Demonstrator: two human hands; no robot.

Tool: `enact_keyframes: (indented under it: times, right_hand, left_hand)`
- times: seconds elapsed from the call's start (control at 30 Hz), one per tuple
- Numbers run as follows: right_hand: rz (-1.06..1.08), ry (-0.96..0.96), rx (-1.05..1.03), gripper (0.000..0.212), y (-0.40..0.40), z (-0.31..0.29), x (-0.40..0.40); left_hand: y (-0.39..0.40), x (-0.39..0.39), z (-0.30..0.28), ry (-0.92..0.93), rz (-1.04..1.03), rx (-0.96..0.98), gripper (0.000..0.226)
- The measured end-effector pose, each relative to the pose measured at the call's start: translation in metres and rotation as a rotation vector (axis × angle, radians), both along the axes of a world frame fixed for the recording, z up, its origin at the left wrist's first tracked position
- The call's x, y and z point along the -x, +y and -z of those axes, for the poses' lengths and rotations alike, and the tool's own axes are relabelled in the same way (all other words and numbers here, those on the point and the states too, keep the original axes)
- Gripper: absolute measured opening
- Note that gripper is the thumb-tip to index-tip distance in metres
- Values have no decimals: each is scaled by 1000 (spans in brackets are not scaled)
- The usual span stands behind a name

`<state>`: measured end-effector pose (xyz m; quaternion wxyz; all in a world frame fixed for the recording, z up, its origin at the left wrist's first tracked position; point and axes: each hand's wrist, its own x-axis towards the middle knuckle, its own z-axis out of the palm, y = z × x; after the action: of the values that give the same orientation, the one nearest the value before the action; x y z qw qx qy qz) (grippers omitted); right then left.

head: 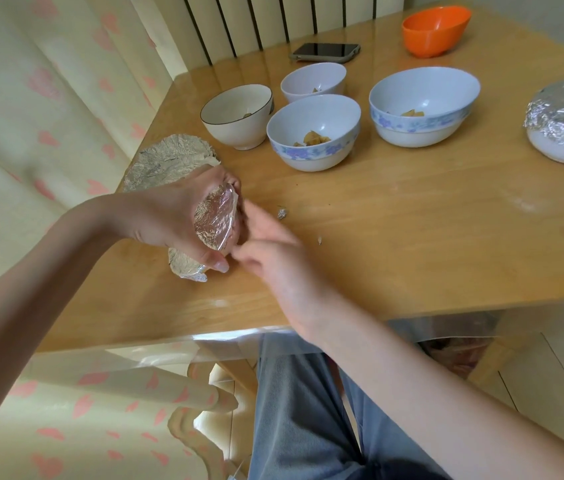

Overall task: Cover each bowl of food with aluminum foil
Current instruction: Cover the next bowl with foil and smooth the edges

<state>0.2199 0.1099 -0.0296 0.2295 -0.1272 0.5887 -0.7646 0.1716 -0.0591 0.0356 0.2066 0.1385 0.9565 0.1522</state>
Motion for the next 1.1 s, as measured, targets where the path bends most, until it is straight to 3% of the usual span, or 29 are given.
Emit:
enact_keyframes:
  times: [0.23, 0.37, 0.5, 0.7, 0.93, 1.1]
  right_hand:
    - [169, 249, -187, 72, -16, 3, -14]
    - [99, 200, -151, 85, -16, 12, -13]
    - [108, 298, -243, 86, -14, 12, -15]
    - [160, 79, 27, 84, -7, 14, 2]
    - [93, 85, -119, 84, -8, 9, 1]
    - [204, -51, -95, 64, 15, 12, -2]
  left_hand:
    - [10, 1, -1, -5, 27, 47, 99]
    - [9, 0, -1, 5, 7, 77, 100]
    - [8, -1, 0, 12, 4, 102, 99]
    - [10, 0, -1, -5, 4, 86, 102]
    - [17, 4, -4, -35, -31, 189, 103]
    - [28, 14, -5, -80, -89, 344, 120]
